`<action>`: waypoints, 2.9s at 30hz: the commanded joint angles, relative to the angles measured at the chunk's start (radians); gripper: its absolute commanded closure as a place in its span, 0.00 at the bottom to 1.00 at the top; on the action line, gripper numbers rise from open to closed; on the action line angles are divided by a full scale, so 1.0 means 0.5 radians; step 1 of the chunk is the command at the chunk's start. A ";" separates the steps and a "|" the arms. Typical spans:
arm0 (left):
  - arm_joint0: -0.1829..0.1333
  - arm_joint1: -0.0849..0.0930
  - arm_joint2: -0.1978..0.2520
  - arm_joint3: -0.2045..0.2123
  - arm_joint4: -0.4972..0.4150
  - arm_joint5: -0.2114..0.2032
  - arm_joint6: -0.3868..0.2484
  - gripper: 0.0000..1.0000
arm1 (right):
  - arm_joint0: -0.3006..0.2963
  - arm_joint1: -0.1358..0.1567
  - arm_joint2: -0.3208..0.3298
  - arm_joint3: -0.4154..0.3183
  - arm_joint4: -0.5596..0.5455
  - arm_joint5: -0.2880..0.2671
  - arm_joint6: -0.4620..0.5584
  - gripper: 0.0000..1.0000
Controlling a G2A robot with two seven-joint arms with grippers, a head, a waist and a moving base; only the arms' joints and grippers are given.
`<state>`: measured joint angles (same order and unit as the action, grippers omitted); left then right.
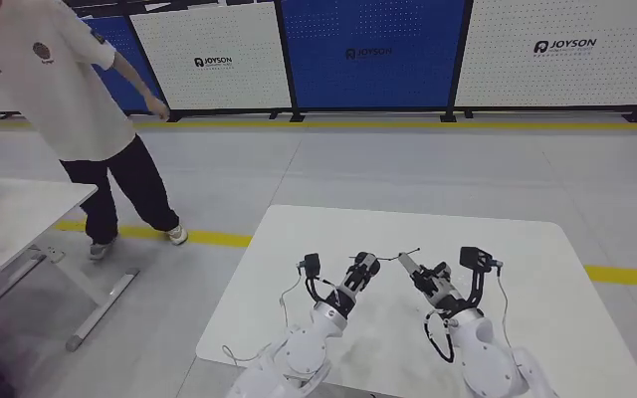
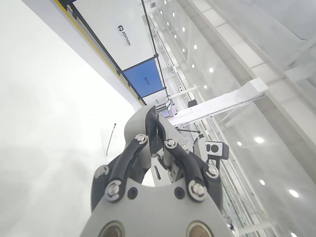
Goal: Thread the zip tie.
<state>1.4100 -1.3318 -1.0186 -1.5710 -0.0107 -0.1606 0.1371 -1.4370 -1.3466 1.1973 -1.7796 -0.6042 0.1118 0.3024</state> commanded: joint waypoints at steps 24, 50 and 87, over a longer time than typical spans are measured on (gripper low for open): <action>0.018 -0.004 0.004 -0.004 -0.004 0.014 -0.016 1.00 | -0.039 0.019 0.111 -0.022 -0.033 -0.035 -0.027 0.00; 0.018 -0.004 0.004 -0.004 -0.004 0.014 -0.016 1.00 | -0.041 0.019 0.112 -0.020 -0.031 -0.036 -0.030 0.00; 0.004 -0.027 0.046 -0.013 -0.157 0.220 -0.034 1.00 | -0.002 0.073 0.125 -0.007 -0.401 -0.281 0.294 0.00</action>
<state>1.4120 -1.3454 -0.9957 -1.5777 -0.0895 -0.0509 0.1201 -1.4378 -1.3100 1.2599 -1.7831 -0.8049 -0.0286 0.4496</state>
